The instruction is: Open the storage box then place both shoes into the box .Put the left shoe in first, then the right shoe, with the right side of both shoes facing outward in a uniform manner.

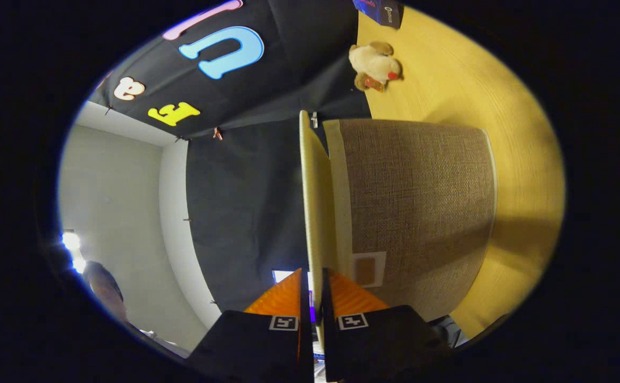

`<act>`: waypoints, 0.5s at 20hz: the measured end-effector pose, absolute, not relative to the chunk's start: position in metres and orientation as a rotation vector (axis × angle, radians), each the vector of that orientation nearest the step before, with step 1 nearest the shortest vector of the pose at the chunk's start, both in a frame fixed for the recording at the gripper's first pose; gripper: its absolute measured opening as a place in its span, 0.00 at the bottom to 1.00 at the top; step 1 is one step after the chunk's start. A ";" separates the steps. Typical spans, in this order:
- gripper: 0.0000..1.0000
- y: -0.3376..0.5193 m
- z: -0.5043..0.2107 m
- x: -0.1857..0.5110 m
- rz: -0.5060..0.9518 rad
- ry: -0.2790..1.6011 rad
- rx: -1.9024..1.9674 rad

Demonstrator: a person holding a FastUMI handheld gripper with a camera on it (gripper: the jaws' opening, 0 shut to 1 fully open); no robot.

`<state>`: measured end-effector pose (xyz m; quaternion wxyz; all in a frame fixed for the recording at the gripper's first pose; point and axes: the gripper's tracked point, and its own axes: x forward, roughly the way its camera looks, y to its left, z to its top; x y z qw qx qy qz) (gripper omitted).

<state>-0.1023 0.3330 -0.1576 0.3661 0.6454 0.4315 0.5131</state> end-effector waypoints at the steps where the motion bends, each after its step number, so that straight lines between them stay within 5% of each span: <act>1: 0.12 0.327 -0.149 -0.102 1.321 1.092 1.653; 10: 0.12 0.339 -0.049 -0.100 1.305 0.916 1.427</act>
